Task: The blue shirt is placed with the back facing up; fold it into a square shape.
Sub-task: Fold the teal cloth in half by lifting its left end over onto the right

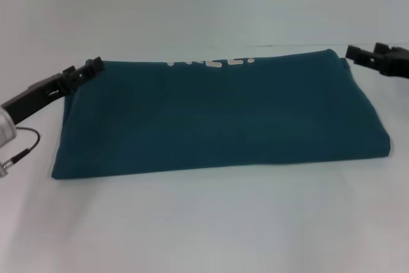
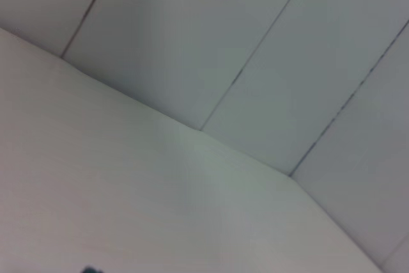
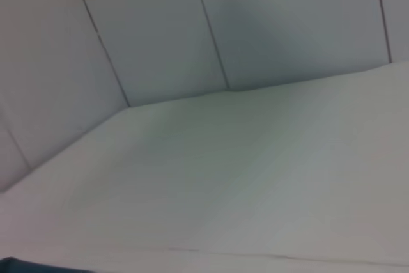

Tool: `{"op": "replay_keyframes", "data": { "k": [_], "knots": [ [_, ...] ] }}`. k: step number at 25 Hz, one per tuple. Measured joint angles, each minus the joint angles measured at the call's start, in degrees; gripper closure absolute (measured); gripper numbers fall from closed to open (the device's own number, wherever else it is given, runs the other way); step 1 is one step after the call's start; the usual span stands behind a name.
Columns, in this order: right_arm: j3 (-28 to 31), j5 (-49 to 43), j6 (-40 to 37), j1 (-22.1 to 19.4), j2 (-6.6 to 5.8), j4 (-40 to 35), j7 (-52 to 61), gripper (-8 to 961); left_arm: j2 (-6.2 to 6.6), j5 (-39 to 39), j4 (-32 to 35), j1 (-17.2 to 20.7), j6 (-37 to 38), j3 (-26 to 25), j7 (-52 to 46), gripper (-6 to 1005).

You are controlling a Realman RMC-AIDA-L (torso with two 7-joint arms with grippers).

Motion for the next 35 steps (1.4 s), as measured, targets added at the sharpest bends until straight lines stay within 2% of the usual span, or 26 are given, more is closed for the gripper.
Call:
{"op": "replay_keyframes", "data": {
  "k": [7,11,18,29,35],
  "knots": [
    [-2.7,-0.2,-6.2,-4.7,-0.89,-4.3,8.6,74,-0.06,0.3,2.6,5.1,6.8,0.4,-2.2,139],
    [-4.5,-1.1,-8.5,-6.6,-2.22,-5.0,13.2,77,-0.24,0.5,3.7,7.7,7.8,2.2,-3.7,139],
    [-5.1,-5.6,-11.0,-7.4,-3.4,-5.5,18.8,84,-0.64,1.1,6.9,11.1,8.2,6.1,-5.8,137],
    [-4.7,-6.1,-13.4,-7.4,-3.95,-5.5,20.1,85,-0.7,9.1,11.4,12.1,8.9,8.0,-14.1,138],
    [-4.7,-6.1,-13.3,-7.0,-3.99,-5.5,20.2,85,-0.7,9.6,12.1,12.3,9.0,8.3,-16.1,137]
  ]
}}
